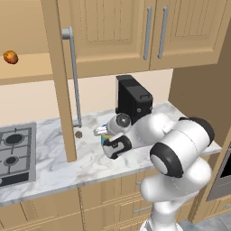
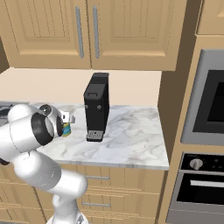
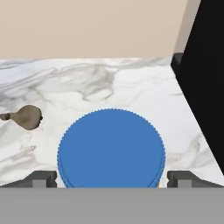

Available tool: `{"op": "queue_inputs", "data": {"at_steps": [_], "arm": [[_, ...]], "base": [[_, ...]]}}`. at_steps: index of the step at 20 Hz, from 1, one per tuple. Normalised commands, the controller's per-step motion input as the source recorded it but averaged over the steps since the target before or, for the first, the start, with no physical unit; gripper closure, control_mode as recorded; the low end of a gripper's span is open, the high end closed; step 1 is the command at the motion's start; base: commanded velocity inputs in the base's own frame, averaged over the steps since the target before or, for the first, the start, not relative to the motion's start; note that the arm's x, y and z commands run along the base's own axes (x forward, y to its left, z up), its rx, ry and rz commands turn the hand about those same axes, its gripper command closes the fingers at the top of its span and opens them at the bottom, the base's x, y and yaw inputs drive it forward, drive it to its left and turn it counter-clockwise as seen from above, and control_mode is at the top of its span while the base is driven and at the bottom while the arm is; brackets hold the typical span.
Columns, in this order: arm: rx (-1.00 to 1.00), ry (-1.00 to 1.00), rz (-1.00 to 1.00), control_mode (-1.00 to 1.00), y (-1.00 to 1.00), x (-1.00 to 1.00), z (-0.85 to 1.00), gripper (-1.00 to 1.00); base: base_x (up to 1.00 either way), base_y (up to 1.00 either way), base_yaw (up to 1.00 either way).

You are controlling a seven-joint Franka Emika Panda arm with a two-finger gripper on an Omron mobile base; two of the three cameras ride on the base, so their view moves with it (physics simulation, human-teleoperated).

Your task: Pick the shaker and mayonnaise from the counter and place them in the cabinet.

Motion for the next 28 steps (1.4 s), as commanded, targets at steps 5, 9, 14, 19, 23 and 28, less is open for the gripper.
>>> {"op": "queue_inputs", "data": {"at_steps": [5,9,14,19,23,28], "arm": [[-0.01,0.03,0.00,-1.00,0.00,0.04,-0.04,-1.00],[-0.02,0.02,0.00,-1.00,0.00,0.10,-0.09,-1.00],[-0.02,0.00,0.00,-1.00,0.00,0.15,-0.13,-1.00],[-0.01,0.00,0.00,-1.00,0.00,0.10,-0.07,1.00],[-0.02,0.00,0.00,-1.00,0.02,0.04,-0.06,1.00],[0.00,0.00,0.00,-1.00,0.00,-0.01,0.00,1.00]], "base": [[0.00,0.00,0.00],[0.00,0.00,0.00],[0.00,0.00,0.00],[0.00,0.00,0.00],[0.00,0.00,0.00],[0.00,0.00,0.00]]}}
